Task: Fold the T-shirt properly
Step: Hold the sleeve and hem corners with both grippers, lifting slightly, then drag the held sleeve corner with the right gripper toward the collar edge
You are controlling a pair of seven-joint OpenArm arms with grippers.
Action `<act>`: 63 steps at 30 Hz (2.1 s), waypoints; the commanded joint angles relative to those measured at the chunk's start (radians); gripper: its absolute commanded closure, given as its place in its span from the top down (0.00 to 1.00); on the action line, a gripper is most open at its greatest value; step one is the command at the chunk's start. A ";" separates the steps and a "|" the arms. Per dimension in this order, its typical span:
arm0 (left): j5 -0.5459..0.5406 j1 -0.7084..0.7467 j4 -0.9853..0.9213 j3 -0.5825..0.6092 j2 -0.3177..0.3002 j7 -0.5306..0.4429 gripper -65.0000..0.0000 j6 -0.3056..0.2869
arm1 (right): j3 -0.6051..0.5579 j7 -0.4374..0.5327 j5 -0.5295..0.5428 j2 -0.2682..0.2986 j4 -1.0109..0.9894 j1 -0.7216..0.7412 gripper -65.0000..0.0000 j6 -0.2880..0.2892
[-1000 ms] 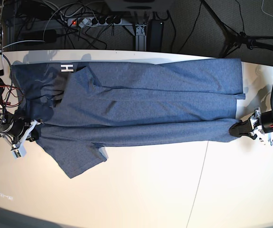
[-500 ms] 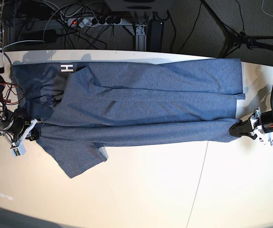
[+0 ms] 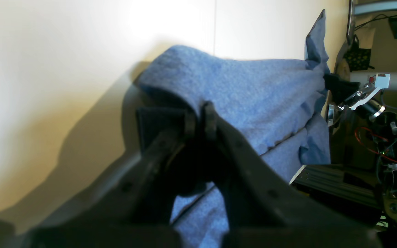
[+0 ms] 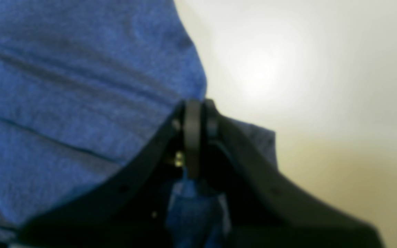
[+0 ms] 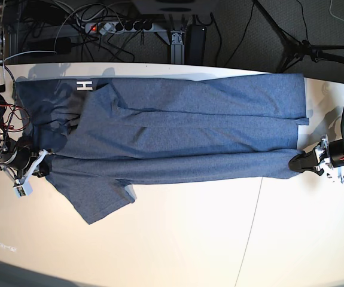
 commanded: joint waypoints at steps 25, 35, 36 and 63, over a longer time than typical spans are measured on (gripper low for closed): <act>-0.020 0.001 0.016 -0.004 -0.019 -0.017 0.00 -0.035 | 0.002 -0.006 -0.014 -0.017 0.006 -0.006 0.68 0.030; -0.020 0.000 0.021 -0.004 -0.020 -0.051 0.68 -0.035 | 0.002 -0.006 -0.014 -0.017 0.006 -0.006 0.68 0.030; -0.020 0.000 0.023 -0.004 -0.020 -0.051 0.68 -0.035 | 0.002 -0.006 -0.014 -0.017 0.006 -0.006 0.68 0.030; 0.122 0.002 0.208 -0.060 -0.036 -0.082 0.68 -0.035 | 0.204 -0.040 0.098 -0.016 0.007 0.077 0.68 0.031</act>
